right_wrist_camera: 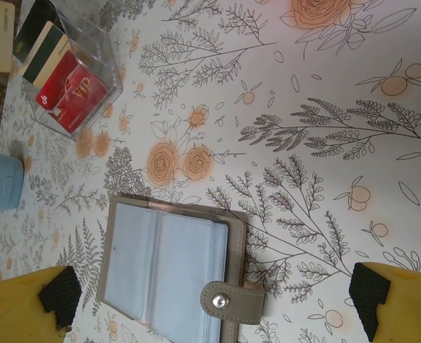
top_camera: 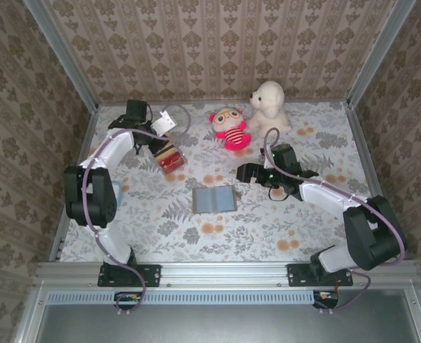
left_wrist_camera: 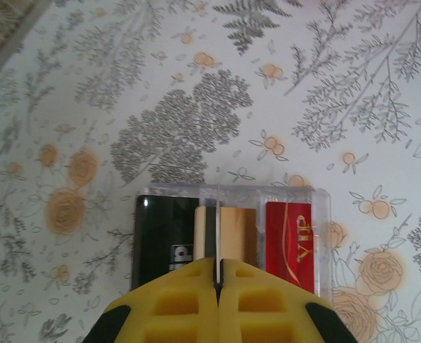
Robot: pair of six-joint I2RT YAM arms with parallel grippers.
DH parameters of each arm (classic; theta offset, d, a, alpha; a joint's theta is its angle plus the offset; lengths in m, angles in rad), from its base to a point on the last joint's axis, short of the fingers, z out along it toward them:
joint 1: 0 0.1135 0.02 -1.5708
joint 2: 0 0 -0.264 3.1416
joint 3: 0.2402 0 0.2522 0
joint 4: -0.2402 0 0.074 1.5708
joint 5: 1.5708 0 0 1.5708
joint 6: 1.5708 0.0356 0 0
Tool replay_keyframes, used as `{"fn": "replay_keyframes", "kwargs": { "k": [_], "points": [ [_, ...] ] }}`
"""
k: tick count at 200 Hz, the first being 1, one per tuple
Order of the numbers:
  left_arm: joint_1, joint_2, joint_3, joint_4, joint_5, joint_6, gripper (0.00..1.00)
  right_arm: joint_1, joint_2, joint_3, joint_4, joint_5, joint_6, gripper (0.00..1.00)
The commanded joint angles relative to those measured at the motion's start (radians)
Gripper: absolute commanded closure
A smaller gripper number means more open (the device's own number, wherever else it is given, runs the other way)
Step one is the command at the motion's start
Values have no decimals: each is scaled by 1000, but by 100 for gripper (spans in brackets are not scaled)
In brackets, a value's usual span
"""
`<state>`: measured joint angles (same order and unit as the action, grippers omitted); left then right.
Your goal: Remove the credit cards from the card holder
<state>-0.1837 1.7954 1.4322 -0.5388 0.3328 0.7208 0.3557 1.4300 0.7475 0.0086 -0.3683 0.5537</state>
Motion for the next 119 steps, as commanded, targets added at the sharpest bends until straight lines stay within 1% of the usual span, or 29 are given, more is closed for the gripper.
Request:
{"fn": "replay_keyframes", "kwargs": {
  "k": [1, 28, 99, 119],
  "points": [
    [-9, 11, 31, -33, 2, 60, 100, -7, 24, -7, 30, 2, 17, 0],
    [-25, 44, 28, -30, -57, 93, 100, -6, 33, -7, 38, -8, 23, 0],
    [-51, 111, 43, -40, -141, 129, 100, -6, 41, -7, 47, -23, 29, 0],
    [-58, 121, 50, -37, -163, 122, 93, -6, 47, -5, 55, -41, 35, 0]
  ]
}}
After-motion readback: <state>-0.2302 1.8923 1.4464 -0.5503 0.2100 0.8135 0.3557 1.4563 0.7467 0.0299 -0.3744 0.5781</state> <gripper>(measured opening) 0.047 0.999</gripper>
